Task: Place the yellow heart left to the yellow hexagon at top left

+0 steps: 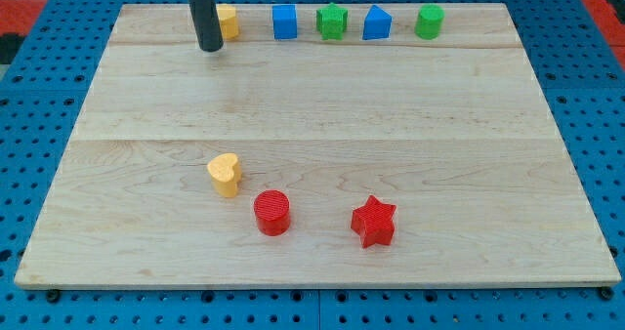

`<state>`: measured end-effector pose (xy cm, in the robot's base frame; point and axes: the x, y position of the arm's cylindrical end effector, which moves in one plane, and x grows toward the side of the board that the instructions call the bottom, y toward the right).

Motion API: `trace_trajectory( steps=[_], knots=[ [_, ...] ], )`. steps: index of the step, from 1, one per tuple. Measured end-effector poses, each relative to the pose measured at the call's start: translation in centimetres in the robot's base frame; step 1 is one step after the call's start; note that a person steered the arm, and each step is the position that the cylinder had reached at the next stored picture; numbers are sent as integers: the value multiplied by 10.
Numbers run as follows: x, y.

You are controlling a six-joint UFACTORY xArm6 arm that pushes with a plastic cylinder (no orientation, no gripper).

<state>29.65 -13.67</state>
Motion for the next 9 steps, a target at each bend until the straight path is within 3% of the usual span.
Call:
trace_trajectory(
  steps=[2, 4, 5, 8, 9],
  knots=[
    [94, 38],
    [157, 83],
    [200, 79],
    [216, -70],
    [227, -86]
  ],
)
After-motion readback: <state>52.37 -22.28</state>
